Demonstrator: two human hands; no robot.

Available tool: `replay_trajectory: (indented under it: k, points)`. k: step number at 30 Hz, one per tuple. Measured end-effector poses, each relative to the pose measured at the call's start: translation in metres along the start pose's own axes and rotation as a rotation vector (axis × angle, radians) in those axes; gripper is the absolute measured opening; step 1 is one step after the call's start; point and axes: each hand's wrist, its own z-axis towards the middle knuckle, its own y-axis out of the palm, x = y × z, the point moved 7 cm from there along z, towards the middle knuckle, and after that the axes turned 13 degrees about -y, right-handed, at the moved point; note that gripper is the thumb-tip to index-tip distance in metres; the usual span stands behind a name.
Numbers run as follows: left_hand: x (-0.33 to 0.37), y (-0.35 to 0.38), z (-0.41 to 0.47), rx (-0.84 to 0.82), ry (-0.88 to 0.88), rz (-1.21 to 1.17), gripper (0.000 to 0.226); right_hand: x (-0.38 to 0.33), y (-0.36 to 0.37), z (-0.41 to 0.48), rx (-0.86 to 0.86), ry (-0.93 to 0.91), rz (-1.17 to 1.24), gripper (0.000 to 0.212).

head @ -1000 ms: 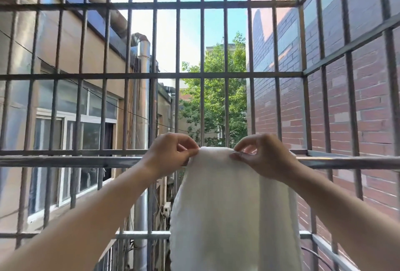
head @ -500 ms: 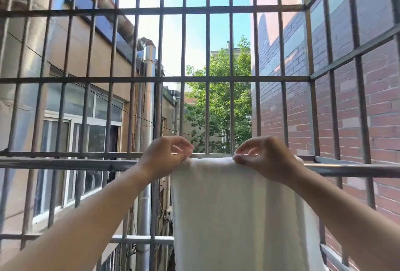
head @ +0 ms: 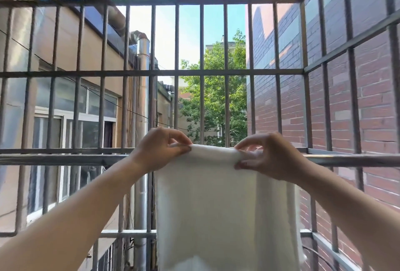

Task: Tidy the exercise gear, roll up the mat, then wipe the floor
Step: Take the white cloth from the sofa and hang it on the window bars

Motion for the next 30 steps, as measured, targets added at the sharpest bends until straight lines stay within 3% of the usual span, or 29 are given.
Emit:
replay_trajectory:
  k: [7, 10, 15, 24, 30]
  points:
    - [-0.011, 0.012, 0.014, -0.028, -0.118, 0.014, 0.01, 0.016, -0.018, -0.01, 0.079, 0.044, 0.041, 0.036]
    - [0.011, 0.027, 0.011, -0.015, -0.071, 0.008, 0.005, 0.018, -0.017, -0.011, 0.079, 0.051, 0.04, 0.033]
    - [0.058, 0.07, -0.002, -0.096, 0.056, 0.051, 0.015, 0.017, -0.019, -0.014, 0.069, 0.046, 0.035, 0.031]
    - [0.073, 0.088, -0.004, 0.0, 0.128, 0.018, 0.028, 0.027, -0.039, -0.034, 0.086, 0.061, 0.023, 0.029]
    - [0.075, 0.083, 0.005, -0.021, 0.07, -0.066, 0.007, 0.037, -0.042, -0.035, 0.101, 0.08, 0.05, 0.013]
